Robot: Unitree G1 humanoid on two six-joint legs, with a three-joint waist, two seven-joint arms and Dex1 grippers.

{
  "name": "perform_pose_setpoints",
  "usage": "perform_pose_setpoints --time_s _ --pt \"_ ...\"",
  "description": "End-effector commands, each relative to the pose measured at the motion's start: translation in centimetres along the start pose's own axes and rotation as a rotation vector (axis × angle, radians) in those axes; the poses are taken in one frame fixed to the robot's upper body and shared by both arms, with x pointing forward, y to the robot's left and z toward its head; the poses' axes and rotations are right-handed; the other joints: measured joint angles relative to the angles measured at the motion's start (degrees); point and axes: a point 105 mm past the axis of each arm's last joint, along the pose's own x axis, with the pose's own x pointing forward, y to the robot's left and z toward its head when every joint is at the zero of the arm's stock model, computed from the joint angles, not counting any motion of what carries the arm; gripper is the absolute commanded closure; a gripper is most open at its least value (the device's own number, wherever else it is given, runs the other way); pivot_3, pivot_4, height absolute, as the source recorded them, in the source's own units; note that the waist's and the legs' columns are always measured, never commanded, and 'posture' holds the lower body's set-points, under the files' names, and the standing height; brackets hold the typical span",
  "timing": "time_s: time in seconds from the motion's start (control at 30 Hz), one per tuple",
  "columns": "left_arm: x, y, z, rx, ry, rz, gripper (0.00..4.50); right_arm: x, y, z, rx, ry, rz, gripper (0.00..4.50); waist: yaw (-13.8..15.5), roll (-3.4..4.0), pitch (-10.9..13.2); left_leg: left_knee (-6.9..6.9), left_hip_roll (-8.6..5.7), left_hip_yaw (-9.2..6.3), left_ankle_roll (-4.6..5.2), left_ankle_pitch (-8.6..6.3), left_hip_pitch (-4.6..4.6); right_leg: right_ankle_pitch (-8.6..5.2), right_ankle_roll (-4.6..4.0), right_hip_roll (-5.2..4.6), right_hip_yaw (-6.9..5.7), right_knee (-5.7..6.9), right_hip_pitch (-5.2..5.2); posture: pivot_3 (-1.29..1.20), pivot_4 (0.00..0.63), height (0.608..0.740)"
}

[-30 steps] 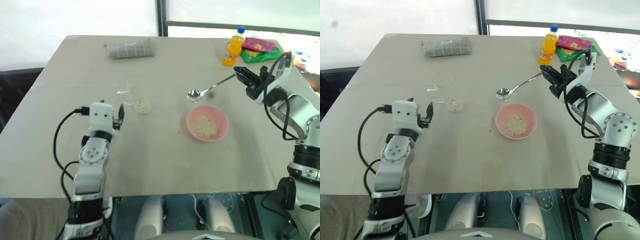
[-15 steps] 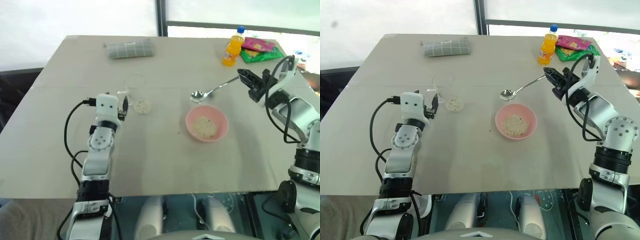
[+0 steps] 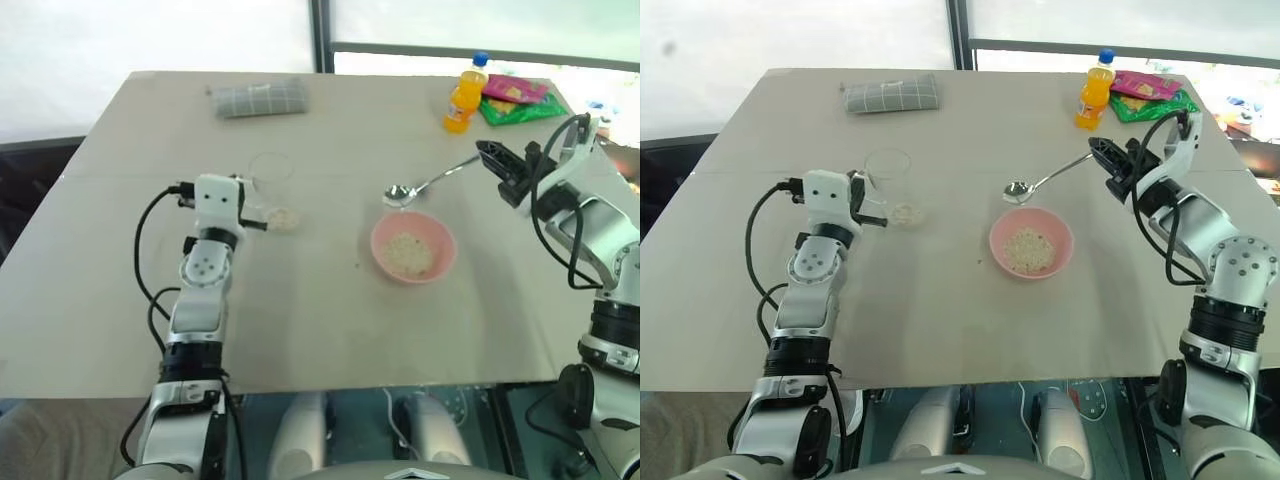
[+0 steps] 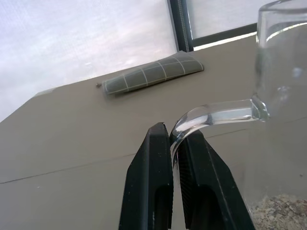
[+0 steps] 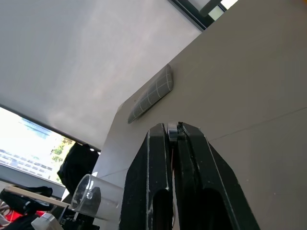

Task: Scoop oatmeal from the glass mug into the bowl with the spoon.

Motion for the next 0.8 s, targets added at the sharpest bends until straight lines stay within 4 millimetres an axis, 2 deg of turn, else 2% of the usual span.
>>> perform_pose_setpoints --time_s 0.03,0.13,0.23,0.27,0.4,0.5,0.63,0.8 --pt "0.5 -1.5 1.0 -0.013 -0.024 -0.040 4.41 0.1 3.1 1.9 -0.059 -0.057 0.092 4.50 0.1 0.00 0.0 0.00 -0.01 0.00 0.00 0.00 0.00 0.00 0.00 0.00 0.00 0.01 0.00 0.00 0.150 0.718" --pt "1.1 -3.1 1.9 -0.026 -0.049 -0.090 4.41 1.1 5.5 2.5 -0.108 -0.071 0.152 4.50 0.1 0.01 0.0 0.02 -0.04 -0.01 0.01 0.01 0.00 0.00 0.00 -0.02 0.01 0.02 0.00 0.00 0.150 0.718" --pt "2.1 -5.5 3.7 -0.011 -0.106 -0.181 4.41 2.1 8.7 3.3 -0.145 -0.088 0.239 4.50 0.1 0.03 0.0 0.03 -0.06 0.02 0.01 0.01 -0.02 0.00 0.01 -0.01 -0.01 0.04 -0.02 0.00 0.150 0.718" --pt "2.6 -6.2 4.2 0.019 -0.117 -0.203 4.41 2.4 9.9 3.3 -0.165 -0.084 0.273 4.50 0.1 0.02 0.0 0.03 -0.06 0.03 0.01 0.01 -0.03 0.00 0.01 0.00 -0.01 0.04 -0.03 0.00 0.150 0.718" --pt "3.9 -8.5 5.9 0.100 -0.177 -0.285 4.41 3.0 12.4 2.4 -0.260 -0.044 0.346 4.50 0.0 0.01 0.0 -0.01 -0.06 0.11 0.00 0.01 -0.12 0.00 0.01 0.02 -0.13 -0.03 -0.03 0.00 0.150 0.718" --pt "4.3 -9.5 7.0 0.125 -0.220 -0.330 4.41 3.3 12.8 1.9 -0.345 -0.029 0.352 4.50 0.0 0.01 0.0 -0.05 -0.06 0.19 -0.02 0.03 -0.17 0.00 0.01 0.01 -0.13 -0.09 -0.06 0.00 0.150 0.718" --pt "4.3 -10.1 7.4 0.149 -0.253 -0.372 4.41 3.9 11.8 1.0 -0.495 -0.006 0.319 4.50 0.0 0.01 0.0 -0.05 -0.07 0.25 -0.07 0.05 -0.32 0.00 0.02 -0.01 -0.12 -0.08 -0.26 0.00 0.150 0.718" --pt "4.2 -9.9 8.4 0.184 -0.313 -0.371 4.41 4.6 11.3 -1.6 -0.754 0.071 0.350 4.50 -0.1 0.01 0.0 -0.05 -0.06 0.24 -0.04 0.04 -0.40 0.00 0.02 -0.01 -0.12 -0.02 -0.38 0.00 0.150 0.718"
